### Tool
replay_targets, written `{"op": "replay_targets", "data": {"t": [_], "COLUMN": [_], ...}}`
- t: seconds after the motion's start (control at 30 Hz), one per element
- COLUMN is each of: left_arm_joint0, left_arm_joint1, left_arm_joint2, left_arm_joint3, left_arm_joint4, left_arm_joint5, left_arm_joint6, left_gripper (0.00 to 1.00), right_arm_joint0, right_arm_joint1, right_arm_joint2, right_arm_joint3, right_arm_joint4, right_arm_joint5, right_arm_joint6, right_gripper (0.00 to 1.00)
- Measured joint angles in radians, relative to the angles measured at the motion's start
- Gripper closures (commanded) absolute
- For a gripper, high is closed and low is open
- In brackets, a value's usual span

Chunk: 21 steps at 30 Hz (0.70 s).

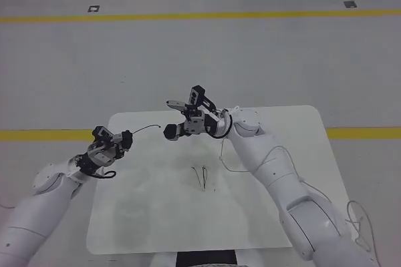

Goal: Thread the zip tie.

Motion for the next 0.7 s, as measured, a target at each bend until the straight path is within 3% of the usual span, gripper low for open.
{"op": "replay_targets", "data": {"t": [0.13,0.2,0.27,0.5,0.7], "left_arm_joint0": [0.011,0.015,0.016,0.016,0.016], "left_arm_joint1": [-0.008,-0.011,-0.012,-0.011,-0.011], "left_arm_joint2": [-0.004,-0.004,-0.004,-0.004,-0.004], "left_arm_joint3": [0.002,0.003,0.003,0.002,0.002], "left_arm_joint4": [-0.048,-0.06,-0.062,-0.061,-0.061], "left_arm_joint5": [0.028,0.039,0.041,0.041,0.041], "left_arm_joint6": [-0.008,-0.01,-0.01,-0.01,-0.01], "left_gripper": [1.0,1.0,1.0,1.0,1.0], "right_arm_joint0": [-0.007,-0.007,-0.006,0.002,0.009], "right_arm_joint1": [-0.005,-0.006,-0.008,-0.015,-0.019], "right_arm_joint2": [-0.014,-0.02,-0.025,-0.046,-0.061], "right_arm_joint3": [-0.006,-0.001,0.005,0.033,0.048], "right_arm_joint4": [0.027,0.036,0.043,0.062,0.061], "right_arm_joint5": [0.001,0.0,-0.001,-0.01,-0.019], "right_arm_joint6": [0.009,0.012,0.015,0.011,0.008], "right_gripper": [0.04,0.47,0.64,0.84,0.83]}}
